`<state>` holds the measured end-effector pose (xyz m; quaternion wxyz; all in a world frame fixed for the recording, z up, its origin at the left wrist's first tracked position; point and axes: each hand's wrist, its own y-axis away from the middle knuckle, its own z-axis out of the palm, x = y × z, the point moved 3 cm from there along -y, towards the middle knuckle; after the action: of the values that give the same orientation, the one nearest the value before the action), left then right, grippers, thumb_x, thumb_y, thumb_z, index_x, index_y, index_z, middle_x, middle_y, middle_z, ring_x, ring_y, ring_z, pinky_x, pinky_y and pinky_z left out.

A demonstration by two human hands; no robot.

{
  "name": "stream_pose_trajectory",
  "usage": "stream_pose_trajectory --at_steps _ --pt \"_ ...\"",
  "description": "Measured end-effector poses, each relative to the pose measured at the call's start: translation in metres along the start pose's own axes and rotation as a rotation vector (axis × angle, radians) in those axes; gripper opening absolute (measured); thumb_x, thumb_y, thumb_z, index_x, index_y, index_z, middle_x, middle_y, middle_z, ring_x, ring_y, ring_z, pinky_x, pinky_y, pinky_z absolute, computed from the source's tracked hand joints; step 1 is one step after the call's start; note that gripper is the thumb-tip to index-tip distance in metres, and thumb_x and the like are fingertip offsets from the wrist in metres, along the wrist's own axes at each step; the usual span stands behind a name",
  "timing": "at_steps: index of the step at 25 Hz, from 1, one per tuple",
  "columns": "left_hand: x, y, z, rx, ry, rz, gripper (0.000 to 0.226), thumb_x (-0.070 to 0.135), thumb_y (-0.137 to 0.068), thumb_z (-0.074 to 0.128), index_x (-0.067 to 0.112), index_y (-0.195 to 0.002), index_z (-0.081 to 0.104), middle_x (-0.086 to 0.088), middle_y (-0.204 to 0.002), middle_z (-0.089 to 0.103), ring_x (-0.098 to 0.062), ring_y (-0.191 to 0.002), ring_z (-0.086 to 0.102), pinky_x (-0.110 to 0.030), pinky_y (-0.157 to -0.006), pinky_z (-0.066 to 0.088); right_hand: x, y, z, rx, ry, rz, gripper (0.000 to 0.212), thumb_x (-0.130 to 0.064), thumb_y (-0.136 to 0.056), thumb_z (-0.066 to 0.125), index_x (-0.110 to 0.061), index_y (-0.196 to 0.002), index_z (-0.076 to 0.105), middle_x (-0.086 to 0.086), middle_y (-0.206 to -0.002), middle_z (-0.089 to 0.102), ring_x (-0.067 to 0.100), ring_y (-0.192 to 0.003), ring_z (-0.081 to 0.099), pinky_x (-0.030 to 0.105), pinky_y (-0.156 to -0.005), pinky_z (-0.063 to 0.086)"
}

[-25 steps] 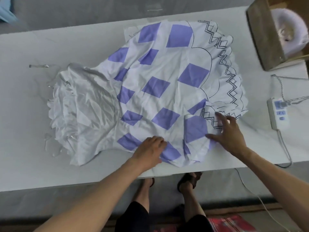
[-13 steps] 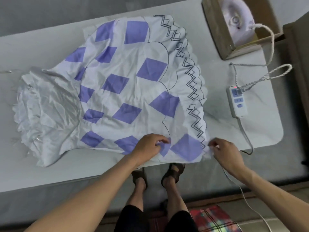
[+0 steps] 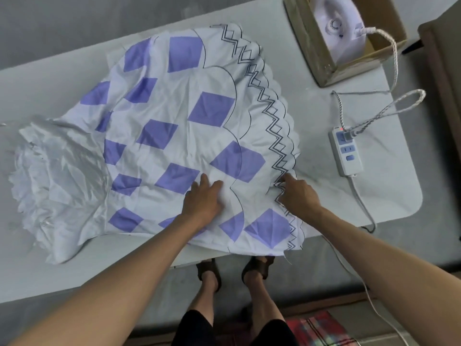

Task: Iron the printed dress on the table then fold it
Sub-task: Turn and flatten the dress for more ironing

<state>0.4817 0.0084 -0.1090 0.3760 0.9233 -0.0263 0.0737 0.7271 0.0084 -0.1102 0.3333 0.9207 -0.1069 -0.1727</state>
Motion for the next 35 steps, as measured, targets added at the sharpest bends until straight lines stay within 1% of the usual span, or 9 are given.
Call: stream_pose_trajectory --at_steps 7,14,19,21,24,27,30,33,35 --pt "-0.067 -0.037 -0.128 0.409 0.516 -0.211 0.036 0.011 -0.09 0.058 0.009 -0.126 0.055 -0.012 -0.126 0.06 -0.033 -0.115 0.056 -0.037 -0.09 0.045 -0.095 -0.094 -0.1 0.18 -0.195 -0.167 0.022 -0.02 -0.086 0.057 -0.015 -0.106 0.065 0.007 -0.105 0.066 0.027 -0.1 0.059 0.027 -0.073 0.039" --pt "-0.112 -0.156 -0.19 0.276 -0.075 -0.033 0.071 0.049 -0.094 0.051 0.021 -0.152 0.021 -0.019 -0.158 0.016 -0.04 -0.139 0.029 -0.045 -0.11 0.027 -0.213 -0.235 -0.176 0.432 -0.218 -0.2 0.037 -0.023 -0.088 0.058 -0.014 -0.124 0.057 0.009 -0.126 0.057 0.029 -0.116 0.05 0.034 -0.091 0.041" --pt "-0.106 -0.196 -0.204 0.46 -0.022 -0.078 0.038 0.041 -0.089 0.053 0.016 -0.117 0.051 -0.008 -0.117 0.056 -0.031 -0.105 0.056 -0.039 -0.086 0.042 -0.255 -0.33 -0.193 0.26 0.031 -0.182 0.069 -0.042 -0.081 0.068 -0.014 -0.138 0.041 0.014 -0.135 0.046 0.033 -0.126 0.038 0.038 -0.103 0.032" --pt "-0.114 -0.206 -0.219 0.589 0.065 -0.078 0.045 0.037 -0.086 0.061 0.013 -0.123 0.051 -0.011 -0.125 0.054 -0.032 -0.116 0.051 -0.039 -0.096 0.04 -0.264 -0.34 -0.191 0.219 0.161 -0.182 0.048 -0.033 -0.083 0.064 -0.013 -0.124 0.05 0.014 -0.123 0.055 0.034 -0.113 0.048 0.037 -0.093 0.036" --pt "-0.12 -0.225 -0.254 0.728 0.225 -0.085 0.075 0.046 -0.082 0.07 0.004 -0.137 0.041 -0.02 -0.142 0.042 -0.037 -0.133 0.037 -0.043 -0.111 0.03 -0.268 -0.308 -0.19 0.518 0.147 -0.474 0.012 -0.01 -0.079 0.053 -0.008 -0.09 0.055 0.014 -0.09 0.063 0.035 -0.078 0.054 0.036 -0.07 0.034" --pt "-0.125 -0.254 -0.295 0.496 0.555 -0.171 0.08 0.06 -0.086 0.058 0.01 -0.144 0.035 -0.015 -0.14 0.05 -0.036 -0.13 0.043 -0.043 -0.108 0.033 -0.246 -0.252 -0.171 0.635 0.023 -0.965 0.016 -0.003 -0.069 0.061 -0.006 -0.084 0.061 0.011 -0.089 0.059 0.031 -0.078 0.053 0.037 -0.068 0.039" --pt "-0.129 -0.268 -0.31 0.288 0.19 -0.184 0.073 0.07 -0.084 0.049 0.015 -0.132 0.049 -0.013 -0.132 0.053 -0.033 -0.122 0.046 -0.041 -0.102 0.036 -0.219 -0.222 -0.139 0.307 0.059 -1.177 0.02 -0.002 -0.062 0.06 -0.012 -0.079 0.062 0.006 -0.091 0.063 0.029 -0.083 0.058 0.036 -0.078 0.046" --pt "-0.132 -0.269 -0.311 0.227 0.026 -0.135 0.058 0.062 -0.081 0.061 0.013 -0.111 0.055 -0.01 -0.121 0.052 -0.03 -0.115 0.047 -0.037 -0.095 0.038 -0.217 -0.223 -0.128 0.113 0.171 -1.092 0.017 -0.038 -0.076 0.067 -0.023 -0.071 0.062 -0.006 -0.075 0.063 0.018 -0.076 0.059 0.028 -0.082 0.045" --pt "-0.131 -0.265 -0.311 0.223 0.06 -0.082 0.044 0.053 -0.083 0.065 0.015 -0.095 0.049 -0.008 -0.099 0.06 -0.032 -0.102 0.056 -0.036 -0.08 0.039 -0.23 -0.237 -0.142 0.157 -0.077 -0.745 0.022 -0.048 -0.08 0.067 -0.026 -0.078 0.066 -0.01 -0.08 0.065 0.013 -0.077 0.06 0.025 -0.073 0.045"
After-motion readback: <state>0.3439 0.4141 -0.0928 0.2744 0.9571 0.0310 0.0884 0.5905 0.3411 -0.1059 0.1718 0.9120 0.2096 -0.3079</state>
